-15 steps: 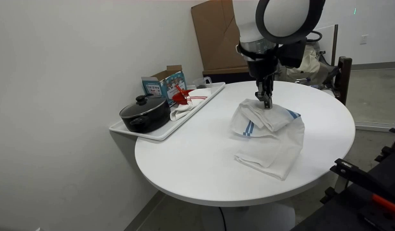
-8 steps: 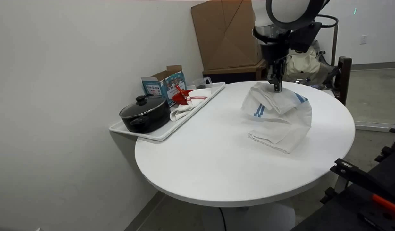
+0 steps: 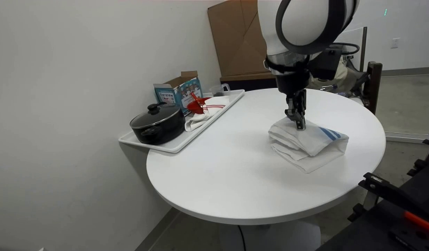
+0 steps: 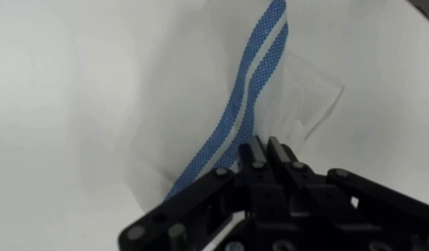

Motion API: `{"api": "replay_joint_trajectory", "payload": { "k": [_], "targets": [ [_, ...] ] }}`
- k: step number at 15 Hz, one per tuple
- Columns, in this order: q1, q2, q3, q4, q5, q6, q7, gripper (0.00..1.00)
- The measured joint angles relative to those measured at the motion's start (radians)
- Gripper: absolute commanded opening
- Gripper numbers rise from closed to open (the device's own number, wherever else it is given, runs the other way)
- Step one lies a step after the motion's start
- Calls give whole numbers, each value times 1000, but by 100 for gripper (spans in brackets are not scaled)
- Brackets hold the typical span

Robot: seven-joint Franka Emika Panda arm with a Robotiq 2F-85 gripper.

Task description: Use the white towel to wipe the table

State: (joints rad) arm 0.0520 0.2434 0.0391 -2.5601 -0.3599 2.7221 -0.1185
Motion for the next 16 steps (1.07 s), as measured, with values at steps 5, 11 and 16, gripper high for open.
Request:
{"api": "replay_joint_trajectory", "payload": {
  "k": [5,11,16],
  "targets": [
    [-11,63,48,14,139,-51,-75,7],
    [-92,137,46,88,217,-88,-181,35],
    [-147,194,43,163,217,-114,-232,20]
  ]
}}
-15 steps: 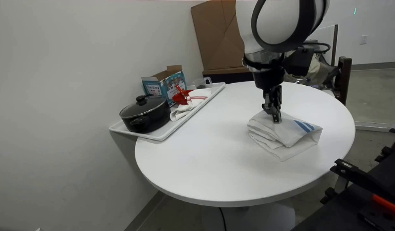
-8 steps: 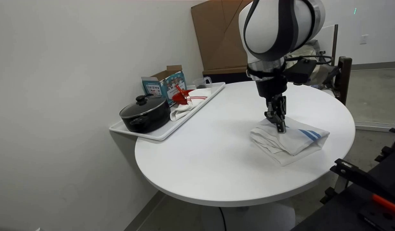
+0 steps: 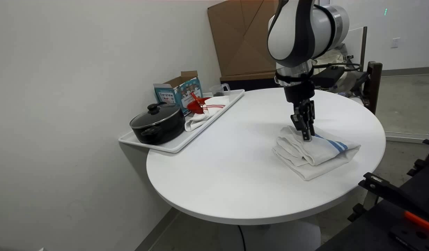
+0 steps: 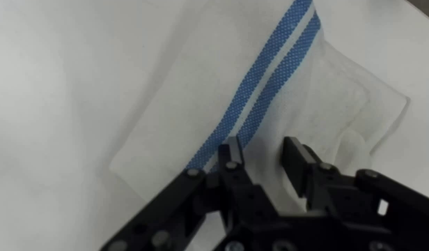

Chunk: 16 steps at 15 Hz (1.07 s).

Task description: Use the white towel to wipe the table

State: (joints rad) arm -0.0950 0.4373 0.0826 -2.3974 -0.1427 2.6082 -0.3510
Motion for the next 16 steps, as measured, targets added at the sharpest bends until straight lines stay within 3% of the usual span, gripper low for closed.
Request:
{"api": "replay_joint_trajectory", "payload": {
  "k": [2,6,9,16],
  "targets": [
    [-9,12,-2,20,-1,0,-19,10],
    [-9,35,-9,39,-11,3,-43,2],
    [-1,56,-16,39,-50,18,-43,9],
    [69,95,-69,16,-205,95,-35,8]
  ]
}}
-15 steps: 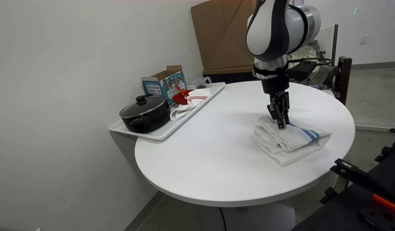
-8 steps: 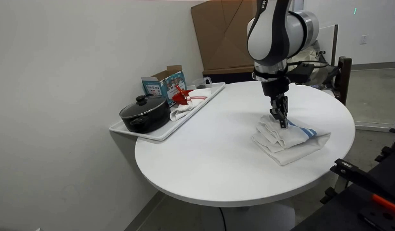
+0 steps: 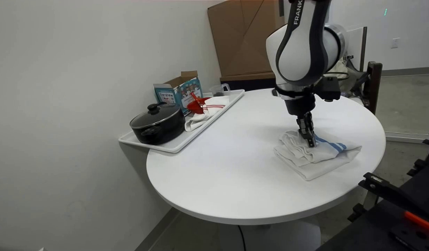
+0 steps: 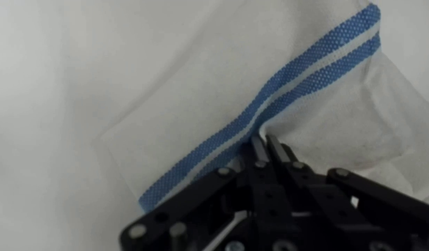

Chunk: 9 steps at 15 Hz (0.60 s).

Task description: Use the white towel to wipe the table

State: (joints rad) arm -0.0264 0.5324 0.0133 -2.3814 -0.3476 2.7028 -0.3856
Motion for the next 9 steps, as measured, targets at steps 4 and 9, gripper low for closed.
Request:
{"api": "replay_joint_trajectory", "payload": {
  "k": [4,9],
  "targets": [
    [100,2,-96,-9,-161,72,61,8],
    [146,39,-203,53,-272,154,117,9]
  ]
}}
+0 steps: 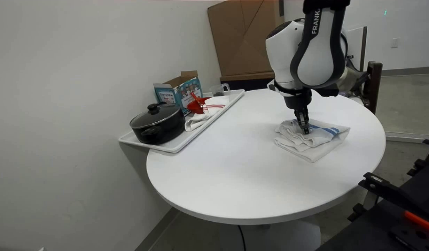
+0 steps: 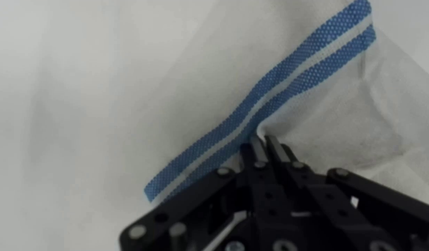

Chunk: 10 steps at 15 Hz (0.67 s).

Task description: Use the white towel to wipe the table

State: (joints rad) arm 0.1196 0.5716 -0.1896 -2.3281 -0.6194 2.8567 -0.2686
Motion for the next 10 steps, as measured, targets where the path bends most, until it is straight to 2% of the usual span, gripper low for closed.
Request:
{"api": "replay_joint_trajectory", "payload": {
  "k": [10],
  "targets": [
    [-147,52,4,226,94,11,5,8]
  ]
}}
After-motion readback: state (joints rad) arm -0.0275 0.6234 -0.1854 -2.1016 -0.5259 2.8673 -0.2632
